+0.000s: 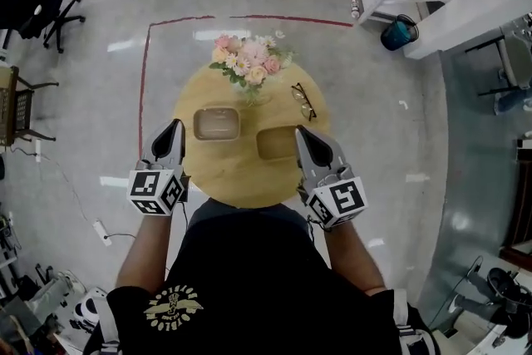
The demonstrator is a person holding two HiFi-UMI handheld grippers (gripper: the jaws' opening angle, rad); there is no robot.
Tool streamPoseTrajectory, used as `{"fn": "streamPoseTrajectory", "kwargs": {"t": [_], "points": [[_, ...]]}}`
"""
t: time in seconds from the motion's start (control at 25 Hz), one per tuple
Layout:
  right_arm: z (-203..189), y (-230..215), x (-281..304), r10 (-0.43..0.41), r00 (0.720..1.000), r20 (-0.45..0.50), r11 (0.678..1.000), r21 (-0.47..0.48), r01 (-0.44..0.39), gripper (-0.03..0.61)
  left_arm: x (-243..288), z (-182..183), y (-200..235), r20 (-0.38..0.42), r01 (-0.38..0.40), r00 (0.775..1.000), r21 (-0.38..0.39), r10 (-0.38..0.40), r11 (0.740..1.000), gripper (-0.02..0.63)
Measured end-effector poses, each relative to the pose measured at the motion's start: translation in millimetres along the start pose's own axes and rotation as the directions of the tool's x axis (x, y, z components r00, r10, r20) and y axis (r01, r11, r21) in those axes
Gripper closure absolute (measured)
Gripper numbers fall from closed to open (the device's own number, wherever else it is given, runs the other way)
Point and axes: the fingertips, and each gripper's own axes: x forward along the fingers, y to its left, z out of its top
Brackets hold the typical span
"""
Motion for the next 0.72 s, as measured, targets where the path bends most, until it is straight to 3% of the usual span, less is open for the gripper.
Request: {"fn": "streamPoseTrajectory", "kwargs": {"t": [0.2, 0.4, 0.6, 0.72], "points": [[-7, 5, 18, 0.016, 1.0, -0.011, 1.0, 0.002, -0.016, 0.578, -5, -3, 16, -0.006, -0.029, 1.0, 0.001, 0.029, 1.0, 0.612], [-10, 23, 35, -0.009, 0.999, -0.042, 1.0, -0.005, 0.009, 0.577, 1, -17, 36, -0.037, 0.013, 0.999, -0.026, -0.014, 1.0, 0.612], [-20, 47, 56, -0.075, 0.995, -0.066, 0.996, 0.042, 0.078, 0.577, 19, -45, 72, -0.139, 0.064, 0.988, -0.041, -0.069, 0.997, 0.612], [-46, 50, 72, -0.109, 0.985, -0.137, 0.99, 0.072, 0.12, 0.578, 34, -72, 91, -0.221, 0.086, 0.969, -0.102, -0.106, 0.991, 0.611]]}}
